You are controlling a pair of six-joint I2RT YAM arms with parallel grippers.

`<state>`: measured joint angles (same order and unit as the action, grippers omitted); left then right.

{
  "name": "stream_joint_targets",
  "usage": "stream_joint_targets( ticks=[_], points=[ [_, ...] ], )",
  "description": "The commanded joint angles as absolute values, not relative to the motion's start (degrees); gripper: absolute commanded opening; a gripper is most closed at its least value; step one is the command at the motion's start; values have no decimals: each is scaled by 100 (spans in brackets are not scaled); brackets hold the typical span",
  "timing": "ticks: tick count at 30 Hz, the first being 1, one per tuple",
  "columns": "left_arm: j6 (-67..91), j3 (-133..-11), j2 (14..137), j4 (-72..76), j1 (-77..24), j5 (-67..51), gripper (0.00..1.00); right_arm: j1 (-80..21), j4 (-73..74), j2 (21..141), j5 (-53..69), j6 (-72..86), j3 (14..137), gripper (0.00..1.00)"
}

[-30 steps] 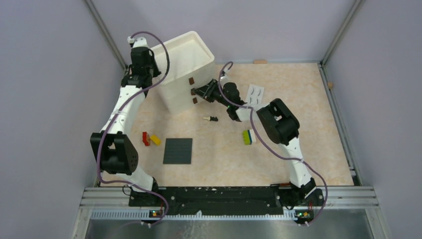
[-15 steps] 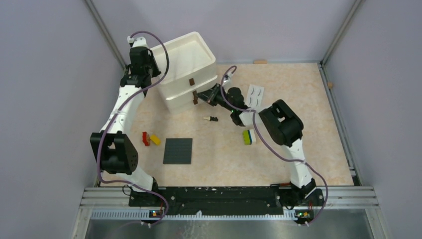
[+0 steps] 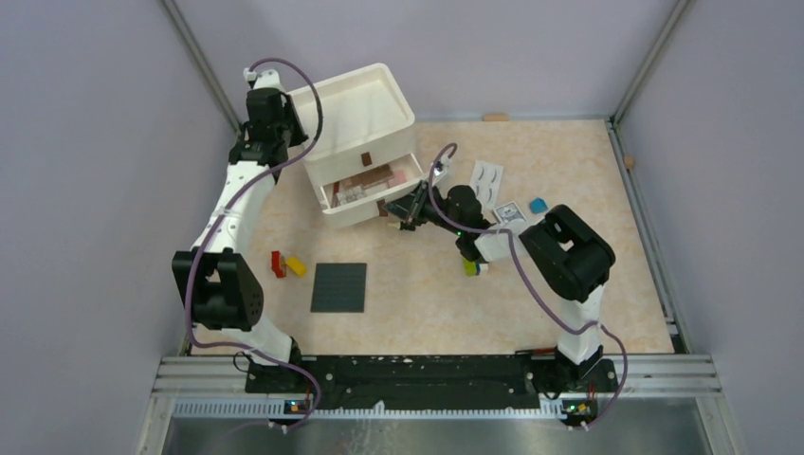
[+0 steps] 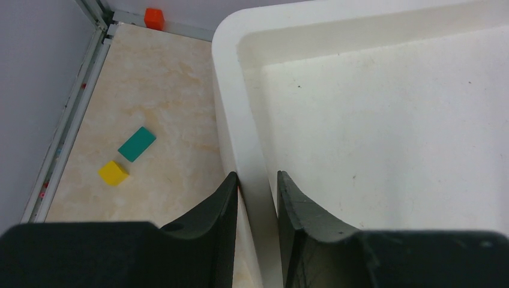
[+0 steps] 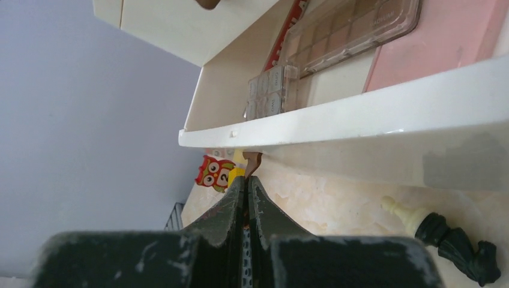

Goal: Organize the makeup
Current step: Open the drawer in the storage box.

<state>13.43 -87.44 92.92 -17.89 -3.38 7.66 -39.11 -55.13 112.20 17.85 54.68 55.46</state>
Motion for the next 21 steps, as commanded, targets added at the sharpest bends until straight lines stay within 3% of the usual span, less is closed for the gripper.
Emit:
stream_joint_targets(
  ticks=[1, 21],
  points=[
    [1389, -8732, 9517, -2417, -387, 235, 24, -4070, -5703, 10728, 1854, 5159, 5283, 0],
    [1388, -8720, 9488, -2426, -369, 208, 26, -4209, -4570, 10217, 1470, 4774, 4887, 0]
  ],
)
